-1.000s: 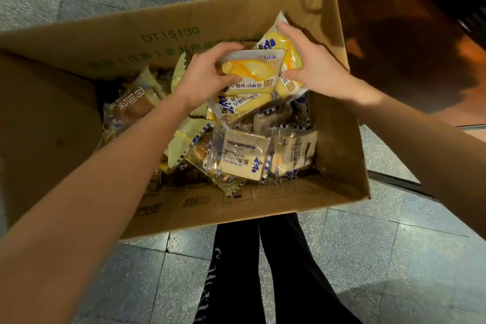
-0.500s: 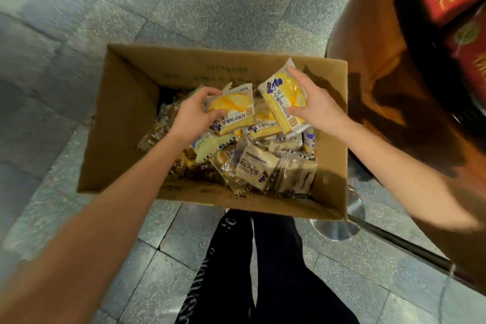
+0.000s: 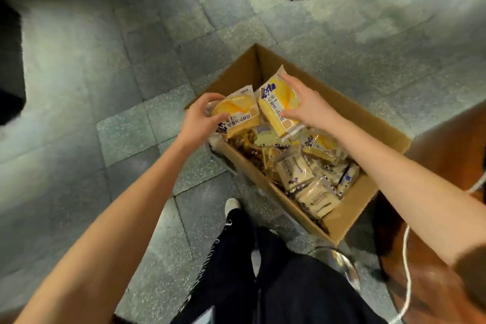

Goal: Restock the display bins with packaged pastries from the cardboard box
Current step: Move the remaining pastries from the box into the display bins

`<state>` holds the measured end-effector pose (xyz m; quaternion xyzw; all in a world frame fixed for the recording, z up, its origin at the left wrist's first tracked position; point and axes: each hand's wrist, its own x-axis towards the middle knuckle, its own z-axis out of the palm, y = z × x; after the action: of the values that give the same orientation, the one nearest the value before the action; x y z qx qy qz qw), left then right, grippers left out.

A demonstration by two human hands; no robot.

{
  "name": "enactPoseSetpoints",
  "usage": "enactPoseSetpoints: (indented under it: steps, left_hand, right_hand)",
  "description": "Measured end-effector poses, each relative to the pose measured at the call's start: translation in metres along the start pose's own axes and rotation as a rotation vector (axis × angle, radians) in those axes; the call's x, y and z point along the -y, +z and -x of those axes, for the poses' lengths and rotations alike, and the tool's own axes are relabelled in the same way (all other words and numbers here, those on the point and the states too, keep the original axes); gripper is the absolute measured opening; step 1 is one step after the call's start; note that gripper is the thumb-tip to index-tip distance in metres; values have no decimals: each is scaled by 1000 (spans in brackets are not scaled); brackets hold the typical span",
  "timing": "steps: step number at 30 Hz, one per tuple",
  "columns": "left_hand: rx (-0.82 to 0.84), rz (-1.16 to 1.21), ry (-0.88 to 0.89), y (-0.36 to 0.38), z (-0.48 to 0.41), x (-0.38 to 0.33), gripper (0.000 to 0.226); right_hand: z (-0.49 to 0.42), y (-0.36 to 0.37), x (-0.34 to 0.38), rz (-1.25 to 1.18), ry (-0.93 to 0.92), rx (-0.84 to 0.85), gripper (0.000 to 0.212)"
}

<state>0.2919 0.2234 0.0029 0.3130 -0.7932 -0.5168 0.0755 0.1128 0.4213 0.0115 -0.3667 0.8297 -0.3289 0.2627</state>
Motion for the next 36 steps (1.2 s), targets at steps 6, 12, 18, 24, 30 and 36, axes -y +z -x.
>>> enactPoseSetpoints:
  steps: [6,12,18,24,30,36]
  left_hand:
    - [-299,110,-74,-78,80,9,38]
    - [-592,82,-200,-174,192,41,44]
    - [-874,80,-271,-227,325,73,48]
    - [-1111,126,-358,-240,473,120,46]
    - [-1294,166,-492,-237,636,174,35]
    - [-1456,211,-586,-239,774,220,34]
  right_hand:
    - [-36,32,90,39,-215,212,92]
    - [-44,118,194,-5,-379,428,95]
    - [-3,208,302,24,-631,649,93]
    - [78,318,391,67,-801,925,92]
    - [196,425,450,147,-923,1130,93]
    - [311,518,498,262,-1005,1195,91]
